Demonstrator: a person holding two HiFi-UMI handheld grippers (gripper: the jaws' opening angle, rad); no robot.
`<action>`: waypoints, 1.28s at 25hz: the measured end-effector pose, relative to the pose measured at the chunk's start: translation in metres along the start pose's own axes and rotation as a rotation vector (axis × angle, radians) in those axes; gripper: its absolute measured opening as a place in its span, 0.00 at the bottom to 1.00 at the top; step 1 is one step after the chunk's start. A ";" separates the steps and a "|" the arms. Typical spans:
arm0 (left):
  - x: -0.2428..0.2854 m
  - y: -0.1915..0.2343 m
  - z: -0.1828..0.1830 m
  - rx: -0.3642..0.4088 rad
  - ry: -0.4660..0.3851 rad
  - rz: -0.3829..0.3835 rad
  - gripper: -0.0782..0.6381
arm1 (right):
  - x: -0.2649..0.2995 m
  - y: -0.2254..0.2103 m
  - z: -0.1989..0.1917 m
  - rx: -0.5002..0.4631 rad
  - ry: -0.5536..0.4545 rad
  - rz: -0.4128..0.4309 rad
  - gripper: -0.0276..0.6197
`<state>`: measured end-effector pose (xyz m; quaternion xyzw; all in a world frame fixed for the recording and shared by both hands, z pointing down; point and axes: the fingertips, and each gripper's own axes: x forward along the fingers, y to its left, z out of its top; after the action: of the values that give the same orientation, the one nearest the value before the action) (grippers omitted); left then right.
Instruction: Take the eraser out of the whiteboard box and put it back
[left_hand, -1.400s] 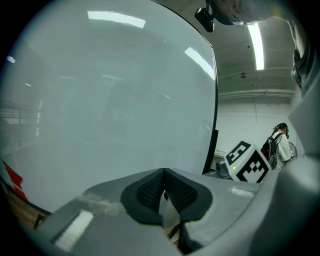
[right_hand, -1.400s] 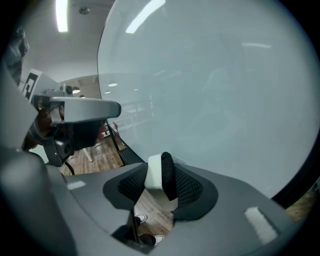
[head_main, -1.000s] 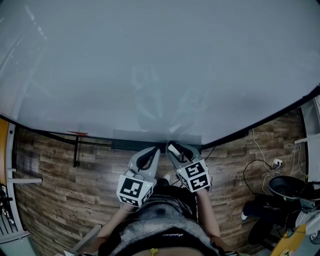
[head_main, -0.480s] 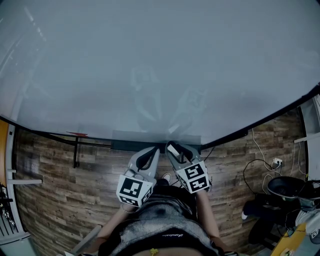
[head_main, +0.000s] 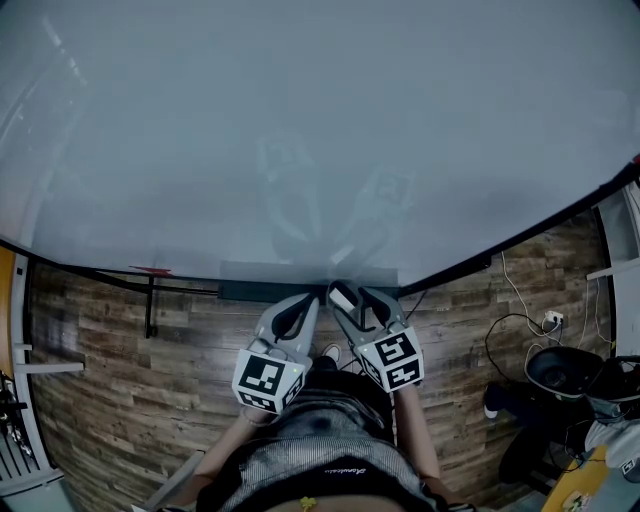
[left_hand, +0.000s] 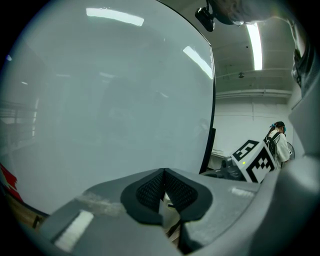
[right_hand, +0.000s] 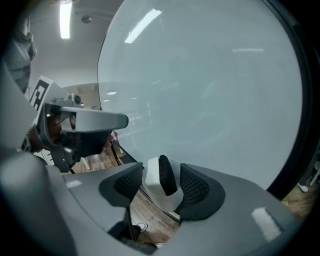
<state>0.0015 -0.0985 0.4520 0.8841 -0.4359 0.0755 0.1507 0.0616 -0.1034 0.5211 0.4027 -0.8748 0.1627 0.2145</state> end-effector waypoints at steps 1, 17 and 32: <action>0.001 -0.001 -0.001 0.002 -0.001 -0.002 0.11 | -0.002 -0.001 0.000 0.000 -0.002 -0.003 0.41; 0.000 -0.014 -0.009 0.009 0.018 -0.025 0.11 | -0.025 0.002 0.004 -0.005 -0.037 -0.022 0.30; -0.001 -0.026 -0.019 0.009 0.027 -0.034 0.11 | -0.031 0.014 -0.001 -0.011 -0.037 0.003 0.05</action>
<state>0.0218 -0.0764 0.4646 0.8909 -0.4186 0.0868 0.1536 0.0694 -0.0748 0.5045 0.4033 -0.8801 0.1507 0.2002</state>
